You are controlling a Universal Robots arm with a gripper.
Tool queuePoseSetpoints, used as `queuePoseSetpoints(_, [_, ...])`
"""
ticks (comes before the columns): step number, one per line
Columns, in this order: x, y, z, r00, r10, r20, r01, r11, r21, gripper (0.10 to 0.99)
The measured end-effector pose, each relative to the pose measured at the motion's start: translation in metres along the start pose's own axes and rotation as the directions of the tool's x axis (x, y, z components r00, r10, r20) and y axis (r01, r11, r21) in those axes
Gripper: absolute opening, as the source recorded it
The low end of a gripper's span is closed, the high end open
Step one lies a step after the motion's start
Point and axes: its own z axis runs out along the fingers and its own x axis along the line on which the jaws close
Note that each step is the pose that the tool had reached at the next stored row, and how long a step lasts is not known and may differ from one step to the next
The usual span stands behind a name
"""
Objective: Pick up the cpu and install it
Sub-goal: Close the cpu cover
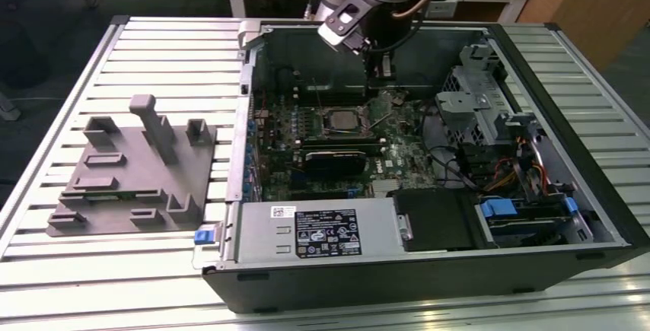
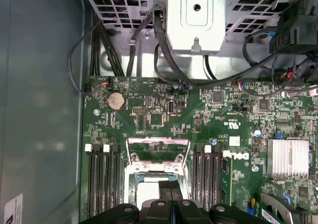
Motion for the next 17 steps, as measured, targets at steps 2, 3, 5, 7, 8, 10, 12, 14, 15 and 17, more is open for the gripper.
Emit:
queuePoseSetpoints(2, [0.0000,0.0015,0.0011,1.0000,0.000,0.0000,0.000,1.0000,0.000,0.106])
queuePoseSetpoints(3, [0.0000,0.0028,0.0015,1.0000,0.000,0.0000,0.000,1.0000,0.000,0.106])
queuePoseSetpoints(5, [0.0000,0.0055,0.0023,1.0000,0.000,0.0001,0.000,1.0000,0.000,0.106])
queuePoseSetpoints(7, [-0.0001,0.0080,0.0029,1.0000,0.000,0.0002,0.000,1.0000,0.000,0.106])
queuePoseSetpoints(8, [-0.0001,0.0092,0.0031,1.0000,0.000,0.0002,0.000,1.0000,0.000,0.106])
queuePoseSetpoints(10, [0.0000,0.0112,0.0037,1.0000,0.000,0.0001,0.000,1.0000,0.000,0.106])
queuePoseSetpoints(12, [0.0001,0.0134,0.0041,1.0000,0.000,0.0001,0.000,1.0000,0.000,0.106])
queuePoseSetpoints(14, [0.0002,0.0157,0.0045,1.0000,0.000,0.0002,0.000,1.0000,0.000,0.106])
queuePoseSetpoints(15, [0.0002,0.0167,0.0047,1.0000,0.000,0.0001,0.000,1.0000,0.000,0.106])
queuePoseSetpoints(17, [0.0002,0.0182,0.0051,1.0000,0.000,0.0001,0.000,1.0000,0.000,0.106])
